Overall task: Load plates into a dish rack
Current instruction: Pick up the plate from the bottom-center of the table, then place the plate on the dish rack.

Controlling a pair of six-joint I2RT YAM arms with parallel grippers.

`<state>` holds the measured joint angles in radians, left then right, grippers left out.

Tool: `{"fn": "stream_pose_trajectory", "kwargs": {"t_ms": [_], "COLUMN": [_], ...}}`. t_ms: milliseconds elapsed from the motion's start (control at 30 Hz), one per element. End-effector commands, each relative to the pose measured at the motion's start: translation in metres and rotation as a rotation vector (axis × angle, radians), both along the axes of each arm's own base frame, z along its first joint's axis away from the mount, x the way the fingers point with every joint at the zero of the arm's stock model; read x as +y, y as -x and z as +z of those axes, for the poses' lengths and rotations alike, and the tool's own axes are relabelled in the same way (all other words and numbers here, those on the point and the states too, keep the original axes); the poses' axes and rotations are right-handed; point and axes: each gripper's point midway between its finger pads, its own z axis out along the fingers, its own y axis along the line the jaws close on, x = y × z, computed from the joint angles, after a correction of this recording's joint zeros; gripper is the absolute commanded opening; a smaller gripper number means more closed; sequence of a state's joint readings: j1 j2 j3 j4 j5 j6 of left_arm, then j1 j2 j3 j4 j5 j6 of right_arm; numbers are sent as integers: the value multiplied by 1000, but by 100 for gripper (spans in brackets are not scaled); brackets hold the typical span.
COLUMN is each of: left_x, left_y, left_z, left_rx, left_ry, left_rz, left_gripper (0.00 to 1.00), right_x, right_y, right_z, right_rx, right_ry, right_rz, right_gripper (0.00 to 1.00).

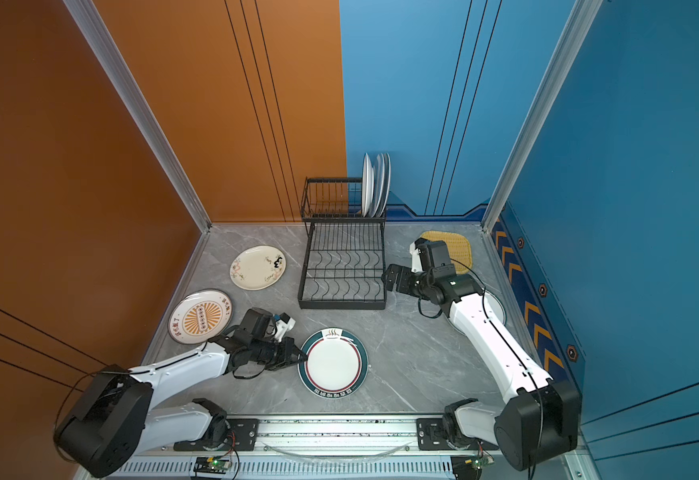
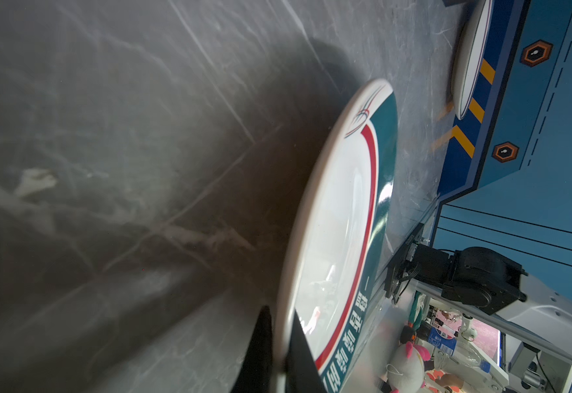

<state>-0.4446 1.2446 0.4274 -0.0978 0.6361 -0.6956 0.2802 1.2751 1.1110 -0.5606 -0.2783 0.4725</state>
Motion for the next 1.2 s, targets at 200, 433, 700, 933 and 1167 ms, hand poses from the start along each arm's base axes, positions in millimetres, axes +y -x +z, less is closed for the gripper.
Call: {"fn": "stream_pose_trajectory", "kwargs": {"t_ms": [200, 433, 700, 933, 1167], "left_x": [-23, -28, -25, -28, -30], "left_y": [-42, -76, -109, -134, -147], "left_z": [70, 108, 126, 140, 148], "left_rx": [-147, -225, -277, -318, -330], "left_ry": [137, 199, 242, 287, 313], "left_rz": [-54, -30, -4, 0, -9], "left_gripper": [0, 0, 0, 0, 0], "right_x": [40, 64, 84, 106, 116], "right_y": [4, 7, 5, 0, -8], "right_z": [-25, -28, -30, -33, -28], "right_rx": [129, 191, 225, 246, 240], "right_ry": [-165, -287, -393, -463, -482], "right_rz": [141, 241, 320, 383, 410], "right_gripper": [100, 98, 80, 62, 39]}}
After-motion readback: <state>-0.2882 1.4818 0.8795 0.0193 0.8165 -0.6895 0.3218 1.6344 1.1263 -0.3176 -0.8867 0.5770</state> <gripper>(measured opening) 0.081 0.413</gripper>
